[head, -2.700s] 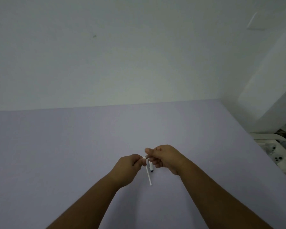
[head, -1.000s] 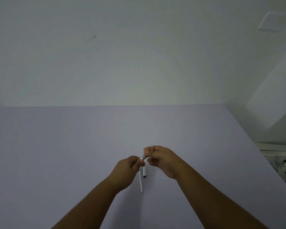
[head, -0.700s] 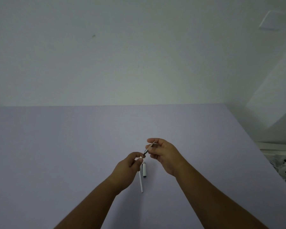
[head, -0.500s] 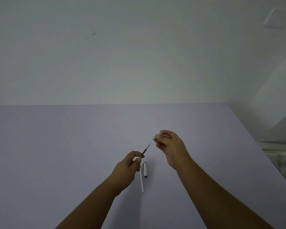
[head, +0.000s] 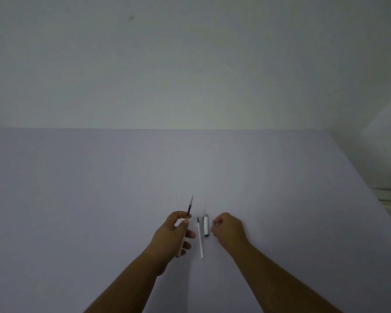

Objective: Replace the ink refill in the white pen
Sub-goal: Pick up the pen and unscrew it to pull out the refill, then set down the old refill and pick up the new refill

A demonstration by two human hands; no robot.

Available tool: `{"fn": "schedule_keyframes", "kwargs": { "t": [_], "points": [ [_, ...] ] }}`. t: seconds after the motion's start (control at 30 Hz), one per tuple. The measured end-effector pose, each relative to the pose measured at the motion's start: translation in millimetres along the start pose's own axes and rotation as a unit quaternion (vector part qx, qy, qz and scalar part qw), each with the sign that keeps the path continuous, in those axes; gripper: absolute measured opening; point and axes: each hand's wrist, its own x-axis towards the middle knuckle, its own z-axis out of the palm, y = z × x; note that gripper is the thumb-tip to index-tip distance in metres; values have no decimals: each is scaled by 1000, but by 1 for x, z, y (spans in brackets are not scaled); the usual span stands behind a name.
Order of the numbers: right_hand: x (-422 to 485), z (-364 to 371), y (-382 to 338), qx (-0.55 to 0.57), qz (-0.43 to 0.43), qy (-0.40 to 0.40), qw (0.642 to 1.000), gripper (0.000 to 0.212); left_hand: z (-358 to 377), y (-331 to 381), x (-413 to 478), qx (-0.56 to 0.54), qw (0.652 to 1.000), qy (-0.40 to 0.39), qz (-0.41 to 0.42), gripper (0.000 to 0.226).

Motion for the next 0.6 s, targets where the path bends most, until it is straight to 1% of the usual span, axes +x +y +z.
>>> {"fn": "schedule_keyframes", "kwargs": {
  "t": [0.13,0.33,0.4,0.43,0.47,0.5,0.53,0.6],
  "points": [
    [-1,2,0,9,-8,17,1000,18,0,-3,2,0,1000,-1,-16,19],
    [-8,-1,1,24,-16,31,999,21,-1,-3,2,0,1000,-6,-15,19],
    [-11,-8,-6,61,-31,57,996,18,-1,-2,3,2,1000,-8,-13,19],
    [-14,-12,-11,112,-36,58,991,13,0,-2,3,3,1000,-9,-11,18],
    [-17,-17,-17,177,-37,38,983,8,1,-1,4,6,1000,-9,-9,18],
    [-20,-22,-25,237,-38,6,971,9,3,0,5,11,1000,-10,-7,17],
    [-23,-27,-31,273,-41,-29,961,10,5,2,6,17,1000,-12,-5,17],
    [-26,-33,-41,274,-57,-82,957,8,10,6,7,28,999,-16,0,16]
  ]
}}
